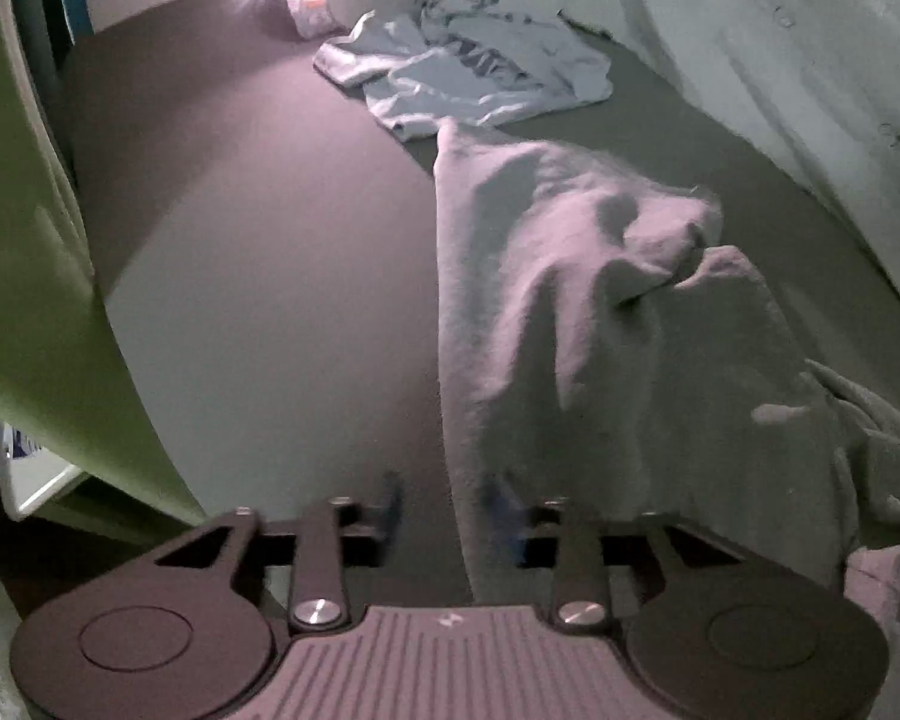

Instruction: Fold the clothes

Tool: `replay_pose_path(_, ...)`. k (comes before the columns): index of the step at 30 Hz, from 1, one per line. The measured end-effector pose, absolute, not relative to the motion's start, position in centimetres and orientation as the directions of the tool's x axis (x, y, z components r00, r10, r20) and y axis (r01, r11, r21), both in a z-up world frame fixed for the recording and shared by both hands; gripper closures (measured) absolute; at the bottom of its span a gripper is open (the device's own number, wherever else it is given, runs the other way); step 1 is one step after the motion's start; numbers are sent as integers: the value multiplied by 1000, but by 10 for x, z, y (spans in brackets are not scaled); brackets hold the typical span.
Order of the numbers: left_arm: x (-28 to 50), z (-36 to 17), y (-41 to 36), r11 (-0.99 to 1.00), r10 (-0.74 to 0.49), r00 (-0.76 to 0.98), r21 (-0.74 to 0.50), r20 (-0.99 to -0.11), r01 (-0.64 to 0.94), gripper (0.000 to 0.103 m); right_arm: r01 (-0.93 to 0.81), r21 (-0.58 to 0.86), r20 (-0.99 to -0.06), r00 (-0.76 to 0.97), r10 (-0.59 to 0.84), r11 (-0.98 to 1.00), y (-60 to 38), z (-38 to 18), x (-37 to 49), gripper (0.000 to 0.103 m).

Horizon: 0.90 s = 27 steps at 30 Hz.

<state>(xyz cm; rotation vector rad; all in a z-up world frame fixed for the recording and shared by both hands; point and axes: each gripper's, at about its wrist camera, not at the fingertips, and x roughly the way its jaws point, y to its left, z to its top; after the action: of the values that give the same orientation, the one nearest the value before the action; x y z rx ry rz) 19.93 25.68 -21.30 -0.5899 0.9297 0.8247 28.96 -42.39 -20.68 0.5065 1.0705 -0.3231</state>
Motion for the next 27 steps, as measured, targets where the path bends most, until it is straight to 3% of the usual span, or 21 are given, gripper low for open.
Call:
replay_pose_path(4,228,-199,259,592,374,390,-108,-841,-799,54,401,129,-869,486,-91,907,-421,-195,307,46)
replay_pose_path(6,238,-194,251,612,368,424,-127,-828,-780,45,351,97,-855,509,-103,931,-412,-190,319,41)
replay_pose_path(7,245,-191,248,624,362,440,-137,-822,-769,44,323,85,-847,522,-103,943,-407,-188,325,34)
replay_pose_path(11,271,-183,229,675,329,486,-158,-810,-720,43,202,42,-808,583,-86,978,-388,-180,351,25)
replay_pose_path(16,301,-181,202,726,285,513,-167,-810,-667,43,70,27,-752,659,-25,997,-377,-181,407,29)
replay_pose_path(20,326,-178,172,769,289,509,-120,-811,-627,43,-38,16,-741,670,37,999,-376,-203,464,56)
replay_pose_path(23,338,-175,151,792,287,502,-93,-816,-603,42,-123,25,-764,637,98,992,-375,-235,504,54)
replay_pose_path(26,348,-174,131,811,281,485,-66,-828,-582,38,-183,57,-777,609,159,981,-372,-256,529,38)
replay_pose_path(27,351,-175,126,815,279,477,-56,-834,-576,37,-202,46,-779,606,161,978,-369,-260,534,40)
